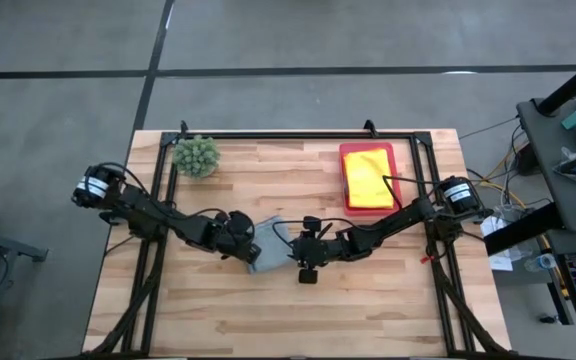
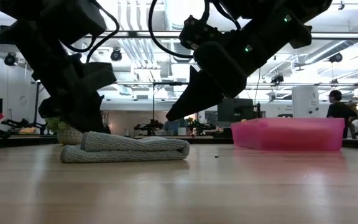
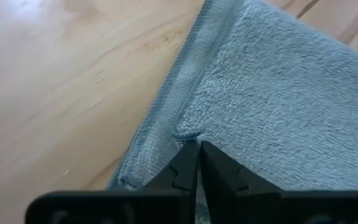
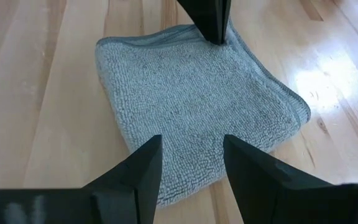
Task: Fold microfiber towels
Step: Fold the gray microfiber cloth
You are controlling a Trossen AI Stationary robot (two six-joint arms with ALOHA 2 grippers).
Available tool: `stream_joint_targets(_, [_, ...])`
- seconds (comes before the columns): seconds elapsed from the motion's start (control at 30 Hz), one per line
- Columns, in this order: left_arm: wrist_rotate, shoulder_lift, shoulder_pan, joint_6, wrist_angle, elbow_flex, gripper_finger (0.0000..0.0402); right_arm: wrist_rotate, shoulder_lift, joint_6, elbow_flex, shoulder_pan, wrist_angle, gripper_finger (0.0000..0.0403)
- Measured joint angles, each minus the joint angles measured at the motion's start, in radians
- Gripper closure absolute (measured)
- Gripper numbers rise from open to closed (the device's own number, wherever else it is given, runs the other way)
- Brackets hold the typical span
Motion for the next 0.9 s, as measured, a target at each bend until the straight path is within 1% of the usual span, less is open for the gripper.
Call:
stream_joint_targets(0.2, [0.000,-0.042,0.000,0.048,-0.008,0.006,0.0401,0.000,0.000,-0.001,0.000,0.000,0.000,0.0241])
stream_joint_targets(0.4, [0.000,-0.123,0.000,0.049,-0.095,0.006,0.0401,0.000,0.000,-0.002,0.000,0.000,0.000,0.0241])
stream_joint_targets(0.5, [-0.001,-0.153,0.000,0.050,-0.111,0.003,0.0401,0.000,0.000,-0.002,0.000,0.000,0.000,0.0241])
stream_joint_targets(0.6, [0.022,-0.157,0.000,0.030,-0.101,0.000,0.0401,0.000,0.000,-0.002,0.000,0.000,0.001,0.0241])
stream_joint_targets(0.8, [0.018,-0.124,0.018,-0.078,-0.090,-0.001,0.0401,0.000,0.000,-0.002,0.000,0.000,0.011,0.0241])
stream_joint_targets(0.9, [0.043,-0.097,0.019,-0.081,-0.071,0.008,0.0401,0.000,0.000,-0.002,0.000,0.000,0.015,0.0241])
